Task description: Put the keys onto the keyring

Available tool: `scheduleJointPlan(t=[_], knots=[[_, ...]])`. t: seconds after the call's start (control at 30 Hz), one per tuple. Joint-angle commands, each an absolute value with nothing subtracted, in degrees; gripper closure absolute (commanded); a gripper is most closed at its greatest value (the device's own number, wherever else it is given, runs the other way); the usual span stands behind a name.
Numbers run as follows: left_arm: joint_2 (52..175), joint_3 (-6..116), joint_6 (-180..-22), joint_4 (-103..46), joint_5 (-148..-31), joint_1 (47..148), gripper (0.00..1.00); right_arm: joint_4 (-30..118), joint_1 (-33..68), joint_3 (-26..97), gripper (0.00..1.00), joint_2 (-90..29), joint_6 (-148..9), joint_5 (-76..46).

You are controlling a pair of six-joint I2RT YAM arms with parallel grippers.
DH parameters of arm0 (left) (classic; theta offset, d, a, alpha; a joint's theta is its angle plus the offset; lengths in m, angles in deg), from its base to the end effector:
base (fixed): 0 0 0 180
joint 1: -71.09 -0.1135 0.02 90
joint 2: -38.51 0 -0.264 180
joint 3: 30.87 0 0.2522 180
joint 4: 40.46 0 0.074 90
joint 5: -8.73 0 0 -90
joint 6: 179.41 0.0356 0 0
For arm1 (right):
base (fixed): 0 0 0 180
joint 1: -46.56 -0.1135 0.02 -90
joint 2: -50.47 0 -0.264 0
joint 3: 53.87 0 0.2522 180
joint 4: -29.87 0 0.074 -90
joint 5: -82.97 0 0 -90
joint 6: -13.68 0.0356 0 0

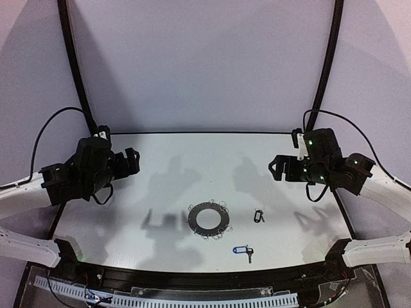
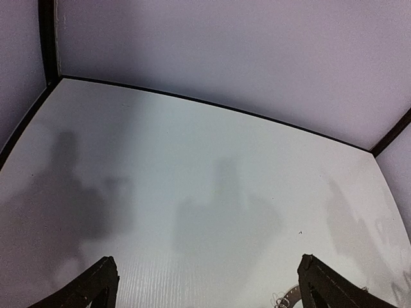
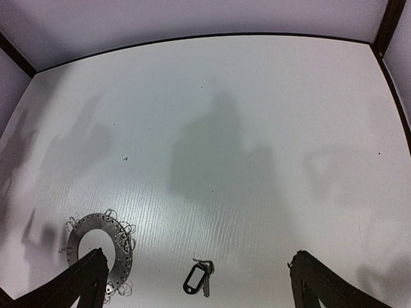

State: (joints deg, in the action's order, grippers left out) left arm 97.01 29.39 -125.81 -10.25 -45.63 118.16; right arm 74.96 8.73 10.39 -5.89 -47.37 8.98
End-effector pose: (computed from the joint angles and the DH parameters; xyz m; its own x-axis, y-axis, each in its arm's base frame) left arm 0.1682 -0.1504 0.2973 -0.4072 -0.2703 -0.8724 0.0055 0.9544 -0.2983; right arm 0.1717 0.1209 0.3025 -0.6191 0.1083 -0.7778 -0.1329 0.9617 0.2397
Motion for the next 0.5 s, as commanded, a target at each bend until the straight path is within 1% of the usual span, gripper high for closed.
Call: scheduleJointPlan(t=[0.0,0.23,0.47], knots=[[95.81,28.25,-126.21,-8.34,-45.86,118.03,0.01,75.74,8.99,9.94,0.01,-5.58,-48.26,7.65],[98.97,29.31,-125.81,-9.39,-50.61,117.98,0.01,77.01,8.95,10.71,0.01,-8.88,-49.8,4.98],[104.85,31.58,-125.17,-10.21,-54.16,118.03,0.01,86.45,8.95,14.01,0.01,-13.4,-50.2,-2.42]])
